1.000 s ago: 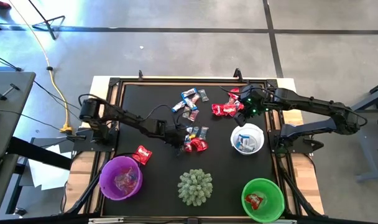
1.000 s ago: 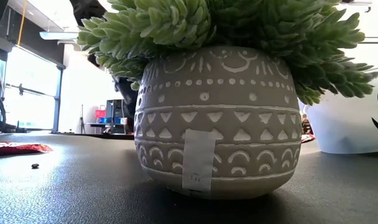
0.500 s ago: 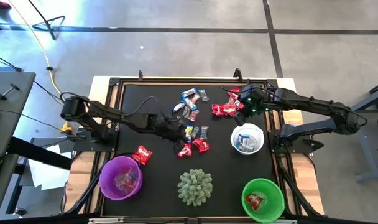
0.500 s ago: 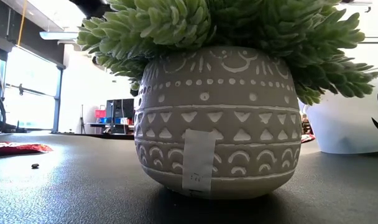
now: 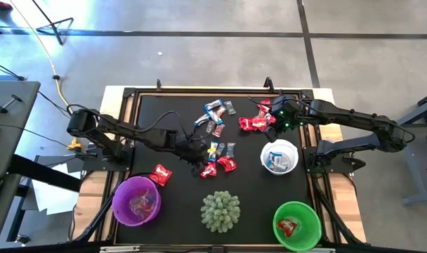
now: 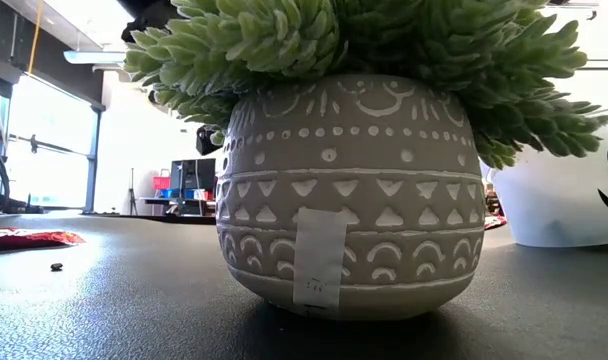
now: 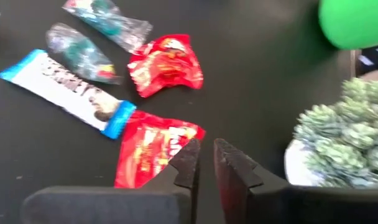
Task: Sort candy
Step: Put the red candy wrapper into the green bucket
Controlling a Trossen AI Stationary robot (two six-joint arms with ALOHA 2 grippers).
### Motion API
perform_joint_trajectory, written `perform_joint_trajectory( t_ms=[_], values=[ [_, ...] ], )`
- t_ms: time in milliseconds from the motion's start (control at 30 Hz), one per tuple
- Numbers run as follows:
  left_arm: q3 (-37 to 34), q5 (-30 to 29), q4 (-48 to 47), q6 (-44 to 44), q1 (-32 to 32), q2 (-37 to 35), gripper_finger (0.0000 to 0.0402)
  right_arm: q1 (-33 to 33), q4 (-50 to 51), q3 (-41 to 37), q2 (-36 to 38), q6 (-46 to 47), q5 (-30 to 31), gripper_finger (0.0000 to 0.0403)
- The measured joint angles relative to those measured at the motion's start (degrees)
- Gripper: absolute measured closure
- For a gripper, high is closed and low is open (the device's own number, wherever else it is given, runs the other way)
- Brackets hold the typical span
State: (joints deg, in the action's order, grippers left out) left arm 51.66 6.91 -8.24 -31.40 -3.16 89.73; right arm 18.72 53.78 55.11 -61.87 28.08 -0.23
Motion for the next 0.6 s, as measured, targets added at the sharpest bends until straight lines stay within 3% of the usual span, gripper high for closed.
perform_joint_trajectory(
  t_ms=[333,600],
  values=[
    [0.0,1.35,1.44,0.09,-0.02,0.0,0.0288,0.0,-0.19,0.0,0.0,0.39,0.01,0.0277],
    [0.04,-0.87,6.21,-0.47,-0.02,0.0,0.0258,0.02,-0.24,0.0,0.0,0.39,0.02,0.0277]
  ],
)
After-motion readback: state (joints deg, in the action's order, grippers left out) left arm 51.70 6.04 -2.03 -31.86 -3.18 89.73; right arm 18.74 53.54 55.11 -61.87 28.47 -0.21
